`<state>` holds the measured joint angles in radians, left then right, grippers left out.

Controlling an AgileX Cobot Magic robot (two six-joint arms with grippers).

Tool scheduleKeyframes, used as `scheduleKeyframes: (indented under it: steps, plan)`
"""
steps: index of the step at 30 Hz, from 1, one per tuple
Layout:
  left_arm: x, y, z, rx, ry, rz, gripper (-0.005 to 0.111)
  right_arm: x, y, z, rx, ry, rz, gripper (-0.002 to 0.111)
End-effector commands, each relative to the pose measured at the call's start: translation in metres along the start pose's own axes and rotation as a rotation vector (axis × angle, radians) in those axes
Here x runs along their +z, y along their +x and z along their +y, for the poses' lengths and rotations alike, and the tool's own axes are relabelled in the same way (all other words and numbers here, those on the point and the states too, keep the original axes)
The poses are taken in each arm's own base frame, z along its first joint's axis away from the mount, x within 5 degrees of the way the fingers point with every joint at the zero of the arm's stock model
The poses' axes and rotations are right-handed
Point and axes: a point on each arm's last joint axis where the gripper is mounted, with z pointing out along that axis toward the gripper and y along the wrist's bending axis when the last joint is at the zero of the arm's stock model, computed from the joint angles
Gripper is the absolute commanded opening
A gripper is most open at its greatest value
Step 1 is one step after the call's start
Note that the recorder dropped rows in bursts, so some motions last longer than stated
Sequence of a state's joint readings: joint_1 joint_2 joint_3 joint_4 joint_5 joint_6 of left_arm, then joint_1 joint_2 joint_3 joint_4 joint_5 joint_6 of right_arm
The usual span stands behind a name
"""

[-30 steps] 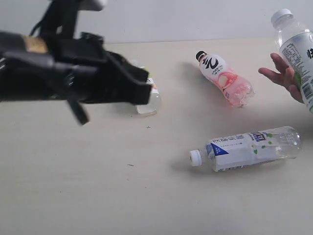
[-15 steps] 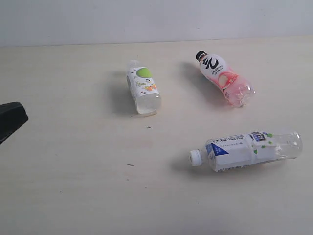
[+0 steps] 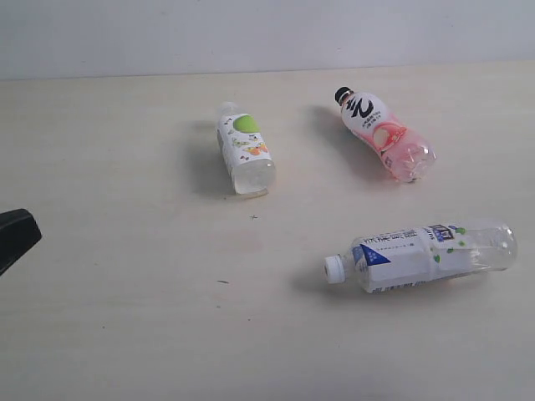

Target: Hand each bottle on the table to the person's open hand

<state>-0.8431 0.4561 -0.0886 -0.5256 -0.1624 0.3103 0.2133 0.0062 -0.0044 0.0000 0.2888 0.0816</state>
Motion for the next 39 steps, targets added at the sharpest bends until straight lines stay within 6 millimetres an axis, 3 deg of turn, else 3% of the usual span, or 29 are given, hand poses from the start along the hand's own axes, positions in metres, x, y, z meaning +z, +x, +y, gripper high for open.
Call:
scheduleKeyframes:
  steps: [1, 7, 39]
  plan:
    - [-0.0006, 0.0051, -0.0015, 0.034, 0.019, 0.044, 0.0, -0.0001, 0.0006, -0.0003, 0.001, 0.004, -0.009, 0.0]
    - [-0.0014, 0.0128, -0.0039, 0.036, 0.048, 0.129, 0.0, -0.0001, 0.0006, -0.0003, 0.001, 0.004, -0.009, 0.0]
    - [-0.0016, 0.0145, -0.0045, 0.034, 0.054, 0.148, 0.0, -0.0001, 0.0006, -0.0003, 0.001, 0.004, -0.009, 0.0]
